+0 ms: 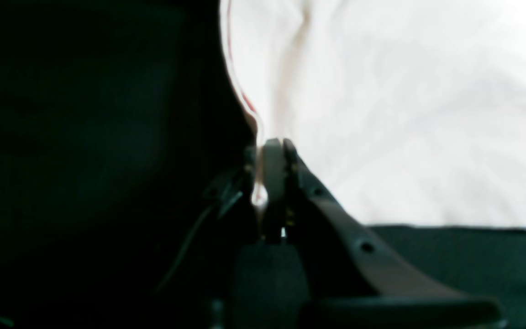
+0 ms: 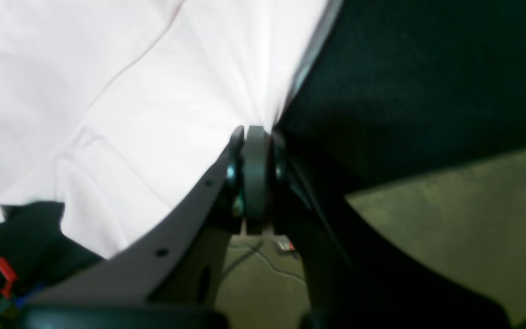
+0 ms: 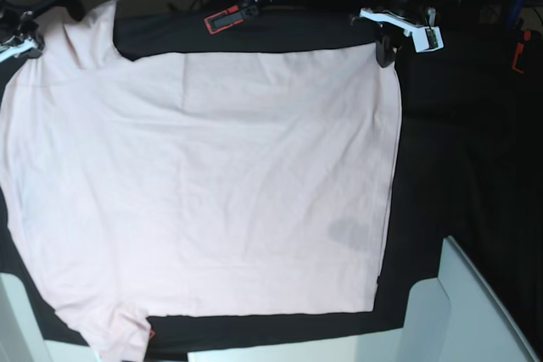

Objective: Fold the T-shirt properly
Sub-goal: 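Lift the gripped edge and fold it over toward the shirt's middle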

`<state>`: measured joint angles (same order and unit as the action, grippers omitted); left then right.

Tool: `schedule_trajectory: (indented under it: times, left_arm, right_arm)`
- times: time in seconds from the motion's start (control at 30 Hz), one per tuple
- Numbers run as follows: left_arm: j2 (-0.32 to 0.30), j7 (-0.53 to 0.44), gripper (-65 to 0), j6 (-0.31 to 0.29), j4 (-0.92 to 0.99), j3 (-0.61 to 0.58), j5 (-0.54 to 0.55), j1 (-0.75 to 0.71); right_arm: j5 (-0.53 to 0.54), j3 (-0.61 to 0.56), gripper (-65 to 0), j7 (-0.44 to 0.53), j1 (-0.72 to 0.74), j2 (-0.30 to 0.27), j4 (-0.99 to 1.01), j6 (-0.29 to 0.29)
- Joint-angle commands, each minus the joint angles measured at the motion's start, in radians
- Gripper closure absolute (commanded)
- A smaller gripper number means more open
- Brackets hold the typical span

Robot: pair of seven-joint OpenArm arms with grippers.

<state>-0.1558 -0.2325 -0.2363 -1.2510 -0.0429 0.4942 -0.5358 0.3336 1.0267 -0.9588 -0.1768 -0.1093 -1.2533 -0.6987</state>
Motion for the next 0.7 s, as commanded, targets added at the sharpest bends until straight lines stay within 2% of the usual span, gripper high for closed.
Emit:
schedule_trajectory:
  times: [0.0, 0.37, 0.67]
  left_arm:
    - [-0.006, -0.024, 0.0, -0.004, -0.025, 0.002, 0.001, -0.011]
    - [-0.024, -0.024, 0.0, -0.002, -0.126, 0.008, 0.001, -0.057]
    - [-0.021, -0.020, 0.0, -0.002, -0.209, 0.107, 0.001, -0.102]
  right_arm:
    - [0.005, 0.005, -0.1, 0.008, -0.002, -0.023, -0.044, 0.001]
    - [0.006, 0.007, -0.1, -0.056, -0.028, -0.025, -0.202, 0.001]
    - [0.006, 0.005, -0.1, -0.134, -0.003, -0.028, -0.274, 0.001]
